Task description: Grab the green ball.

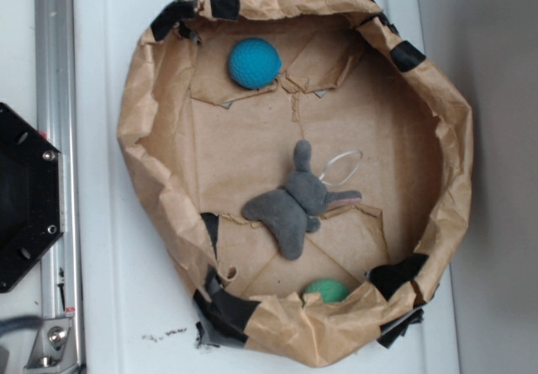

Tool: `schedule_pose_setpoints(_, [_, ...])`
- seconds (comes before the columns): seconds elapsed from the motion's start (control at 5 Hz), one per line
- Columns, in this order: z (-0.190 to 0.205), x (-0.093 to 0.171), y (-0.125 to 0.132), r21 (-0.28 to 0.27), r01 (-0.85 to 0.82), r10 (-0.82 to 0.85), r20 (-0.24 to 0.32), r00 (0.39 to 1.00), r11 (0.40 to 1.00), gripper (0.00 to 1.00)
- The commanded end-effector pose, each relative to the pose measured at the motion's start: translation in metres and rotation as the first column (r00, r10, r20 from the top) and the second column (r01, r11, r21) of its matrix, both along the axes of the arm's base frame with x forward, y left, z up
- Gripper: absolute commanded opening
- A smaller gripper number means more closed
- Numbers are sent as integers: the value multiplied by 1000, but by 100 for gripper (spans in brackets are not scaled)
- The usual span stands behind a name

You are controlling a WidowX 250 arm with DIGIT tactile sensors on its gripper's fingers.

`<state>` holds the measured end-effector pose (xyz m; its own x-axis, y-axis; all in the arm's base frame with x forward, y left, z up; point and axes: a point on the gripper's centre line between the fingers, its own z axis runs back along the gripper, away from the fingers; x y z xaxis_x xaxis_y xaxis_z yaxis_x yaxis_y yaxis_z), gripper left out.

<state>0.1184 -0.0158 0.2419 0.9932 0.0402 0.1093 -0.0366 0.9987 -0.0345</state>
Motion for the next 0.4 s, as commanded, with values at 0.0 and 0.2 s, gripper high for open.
schedule_pose_setpoints(0.0, [0,0,0,0,0,0,0,1000,1000,100])
schedule_pose_setpoints(0.2, [-17,47,-2,-43,169,-164,106,981,985,100])
